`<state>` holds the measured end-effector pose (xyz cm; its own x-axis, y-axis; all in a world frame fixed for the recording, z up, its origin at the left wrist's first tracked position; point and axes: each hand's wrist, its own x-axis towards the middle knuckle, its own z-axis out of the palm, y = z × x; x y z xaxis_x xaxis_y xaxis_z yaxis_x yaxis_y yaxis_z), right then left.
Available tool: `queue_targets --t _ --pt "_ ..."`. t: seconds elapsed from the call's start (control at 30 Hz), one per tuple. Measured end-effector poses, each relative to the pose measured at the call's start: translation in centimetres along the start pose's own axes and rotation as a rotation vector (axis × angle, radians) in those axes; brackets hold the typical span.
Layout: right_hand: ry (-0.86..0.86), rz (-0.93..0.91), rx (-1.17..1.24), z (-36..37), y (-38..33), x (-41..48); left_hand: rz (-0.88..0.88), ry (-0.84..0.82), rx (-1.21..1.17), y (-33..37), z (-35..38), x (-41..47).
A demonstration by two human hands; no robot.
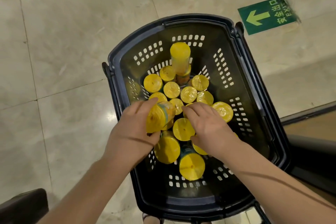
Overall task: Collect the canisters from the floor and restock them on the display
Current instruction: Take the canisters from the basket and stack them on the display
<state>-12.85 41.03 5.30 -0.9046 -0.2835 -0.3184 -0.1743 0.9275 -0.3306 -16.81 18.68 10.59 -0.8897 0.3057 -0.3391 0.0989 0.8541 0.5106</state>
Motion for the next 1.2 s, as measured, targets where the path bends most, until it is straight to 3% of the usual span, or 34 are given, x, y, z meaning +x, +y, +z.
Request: queue_targets --t 0.13,0.27,0.5,0.83,1.2 --pt "-0.049 -0.090 -0.111 2.3 0.0 1.3 -0.049 0.182 -0.287 -0.4 -0.9 -2.2" --pt "-0.058 -0.122 -0.212 4.1 0.0 2.4 -0.065 0.250 -0.452 -0.6 -1.3 -2.8" --pt "-0.013 -0.159 -0.079 1.6 0.0 2.2 -0.107 0.287 -0.593 0.2 -3.9 -3.1" --pt "0.212 0.115 0.527 -20.5 -6.3 -3.9 0.003 0.334 -0.688 8.1 -16.7 -5.3" --pt "0.646 0.101 0.819 -48.2 -13.9 -15.7 0.292 0.408 -0.721 24.3 -39.5 -12.7"
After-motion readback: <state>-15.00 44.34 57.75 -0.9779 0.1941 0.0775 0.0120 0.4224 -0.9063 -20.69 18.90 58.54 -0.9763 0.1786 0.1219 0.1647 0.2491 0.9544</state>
